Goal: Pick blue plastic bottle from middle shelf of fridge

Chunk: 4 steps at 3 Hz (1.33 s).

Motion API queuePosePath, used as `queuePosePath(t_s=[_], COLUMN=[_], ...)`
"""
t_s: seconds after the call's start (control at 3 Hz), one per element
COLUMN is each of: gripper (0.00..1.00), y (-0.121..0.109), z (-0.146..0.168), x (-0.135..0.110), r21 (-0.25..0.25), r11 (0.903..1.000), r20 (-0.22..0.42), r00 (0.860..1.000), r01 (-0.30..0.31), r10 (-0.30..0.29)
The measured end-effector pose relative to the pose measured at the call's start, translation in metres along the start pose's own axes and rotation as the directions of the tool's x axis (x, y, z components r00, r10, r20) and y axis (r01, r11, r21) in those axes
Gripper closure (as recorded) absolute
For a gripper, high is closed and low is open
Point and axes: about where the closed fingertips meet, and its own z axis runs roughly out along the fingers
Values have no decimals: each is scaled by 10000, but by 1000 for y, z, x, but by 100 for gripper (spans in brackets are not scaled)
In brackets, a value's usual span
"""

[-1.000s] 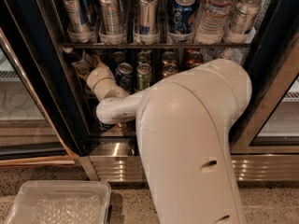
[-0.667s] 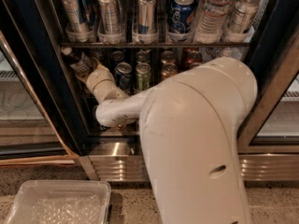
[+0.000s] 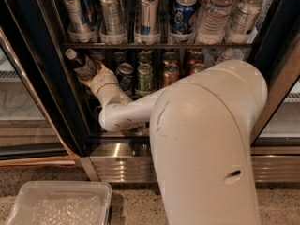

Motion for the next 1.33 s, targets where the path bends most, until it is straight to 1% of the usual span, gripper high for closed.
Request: queuePosePath(t_s=[0.33, 0.67, 1.0, 1.33], gripper=[100, 100, 100, 100], y=[0, 0, 7, 6], z=[0, -21, -42, -43], x=[0, -7, -12, -14], r21=[1, 274, 452, 471], r11=[10000, 9996, 9989, 9987], r20=[1, 280, 553, 622], r00=[10000, 9996, 9984, 9979], r01=[0, 69, 105, 171], r10=[0, -77, -130, -200])
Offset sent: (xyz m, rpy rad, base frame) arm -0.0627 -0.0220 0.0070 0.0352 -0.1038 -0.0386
